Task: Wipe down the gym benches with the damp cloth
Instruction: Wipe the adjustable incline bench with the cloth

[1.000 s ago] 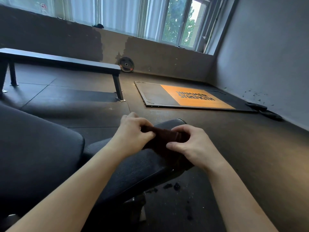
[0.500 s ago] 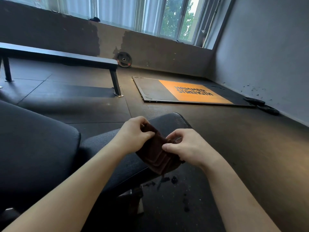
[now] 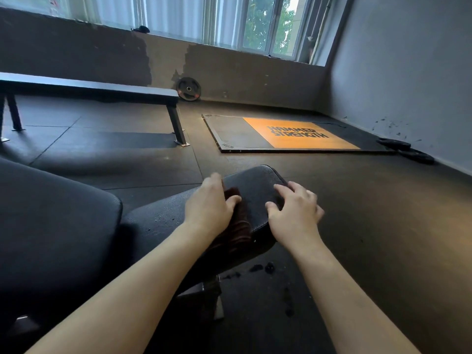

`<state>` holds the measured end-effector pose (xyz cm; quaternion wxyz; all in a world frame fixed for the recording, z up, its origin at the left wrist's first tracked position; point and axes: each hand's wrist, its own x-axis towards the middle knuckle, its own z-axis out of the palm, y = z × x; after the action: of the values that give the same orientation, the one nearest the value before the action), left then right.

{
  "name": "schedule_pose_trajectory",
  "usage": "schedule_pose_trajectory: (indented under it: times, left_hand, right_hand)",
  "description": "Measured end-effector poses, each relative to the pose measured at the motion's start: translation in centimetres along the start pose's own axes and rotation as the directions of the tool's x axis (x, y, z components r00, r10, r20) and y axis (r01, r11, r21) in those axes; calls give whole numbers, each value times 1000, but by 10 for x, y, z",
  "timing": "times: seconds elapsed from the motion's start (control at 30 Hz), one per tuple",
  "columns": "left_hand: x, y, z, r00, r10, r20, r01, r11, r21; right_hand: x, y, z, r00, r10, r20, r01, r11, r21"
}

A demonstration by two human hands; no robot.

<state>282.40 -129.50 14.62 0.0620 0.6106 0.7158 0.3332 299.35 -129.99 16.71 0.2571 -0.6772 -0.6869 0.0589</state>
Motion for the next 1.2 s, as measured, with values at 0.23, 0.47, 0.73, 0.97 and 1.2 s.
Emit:
schedule_pose_trajectory:
  times: [0.23,0.47,0.73,0.97,1.2]
  left_hand:
    - [-6,-1,22,994,-58,97,50,995,84]
    - [-4,-5,42,977,210,-39,-214,970,-114]
    - [34,-15,50,974,218,-67,-225,965,-135]
    - [92,-77,43,985,-173,23,175,982,-69]
    - [46,-32,47,981,193,-5,-187,940,-285]
  right_hand:
    - [-2,0,15,1000,-3,21,3,1000,0]
    - [5,-6,29,1000,-28,-11,27,998,-60]
    - [10,-14,44,999,-21,-49,14,991,-134]
    - [10,-15,46,999,-5,-47,-2,988,-153]
    - [12,-15,46,999,3,-40,-9,991,-135]
